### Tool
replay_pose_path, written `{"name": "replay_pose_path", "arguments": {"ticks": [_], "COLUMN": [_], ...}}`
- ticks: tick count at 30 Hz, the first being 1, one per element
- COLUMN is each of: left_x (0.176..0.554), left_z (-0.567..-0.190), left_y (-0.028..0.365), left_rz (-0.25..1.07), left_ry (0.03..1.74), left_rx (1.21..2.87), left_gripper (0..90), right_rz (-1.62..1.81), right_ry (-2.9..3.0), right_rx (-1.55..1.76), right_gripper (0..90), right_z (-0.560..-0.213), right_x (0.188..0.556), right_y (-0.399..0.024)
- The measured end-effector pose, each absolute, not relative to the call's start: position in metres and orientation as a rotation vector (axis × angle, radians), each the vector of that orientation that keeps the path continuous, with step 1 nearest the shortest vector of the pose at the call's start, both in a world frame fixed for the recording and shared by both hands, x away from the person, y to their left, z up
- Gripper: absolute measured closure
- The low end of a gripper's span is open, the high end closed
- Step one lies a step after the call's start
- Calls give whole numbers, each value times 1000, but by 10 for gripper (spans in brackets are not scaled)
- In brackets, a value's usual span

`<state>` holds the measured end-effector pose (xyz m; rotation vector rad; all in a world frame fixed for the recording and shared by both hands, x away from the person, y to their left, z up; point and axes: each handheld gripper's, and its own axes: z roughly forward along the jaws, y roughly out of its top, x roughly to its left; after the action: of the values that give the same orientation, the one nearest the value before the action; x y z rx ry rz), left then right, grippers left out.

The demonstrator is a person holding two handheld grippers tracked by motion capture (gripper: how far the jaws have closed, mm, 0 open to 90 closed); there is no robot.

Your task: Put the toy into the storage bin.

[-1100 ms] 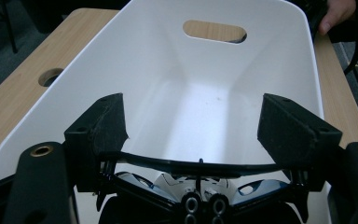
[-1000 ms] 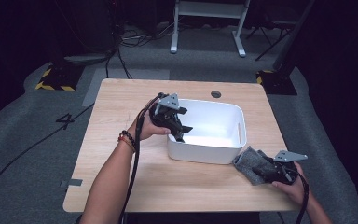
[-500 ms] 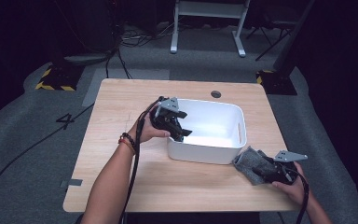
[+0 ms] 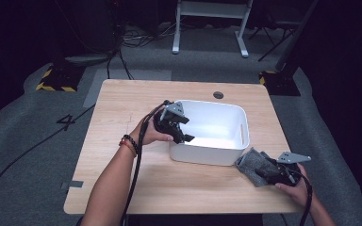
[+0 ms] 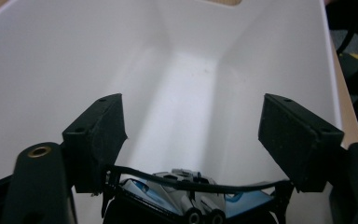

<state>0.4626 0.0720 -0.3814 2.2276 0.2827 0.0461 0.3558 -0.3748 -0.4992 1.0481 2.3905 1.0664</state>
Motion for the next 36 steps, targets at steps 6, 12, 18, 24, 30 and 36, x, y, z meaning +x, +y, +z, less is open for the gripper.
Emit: {"name": "replay_pose_path", "arguments": {"ticks": [6, 12, 18, 24, 30, 36], "left_x": [460, 461, 461, 460, 460, 460], "left_z": [-375, -376, -375, -370, -369, -369], "left_y": [73, 74, 75, 79, 82, 89], "left_rz": [61, 60, 80, 104, 113, 123], "left_ry": [283, 285, 296, 301, 308, 312], "left_rx": [2212, 2199, 2197, 2194, 2197, 2205], "left_gripper": [264, 262, 222, 219, 222, 280], "right_rz": [1065, 1065, 1068, 1066, 1067, 1068], "right_ry": [2392, 2392, 2392, 2392, 2392, 2393], "right_rx": [1048, 1047, 1047, 1045, 1046, 1044], "right_gripper": [283, 283, 283, 283, 283, 283], "right_z": [-499, -499, -499, -499, -499, -499], "right_x": [356, 356, 356, 356, 356, 355], "right_y": [-375, -375, -375, -375, -375, -375]}}
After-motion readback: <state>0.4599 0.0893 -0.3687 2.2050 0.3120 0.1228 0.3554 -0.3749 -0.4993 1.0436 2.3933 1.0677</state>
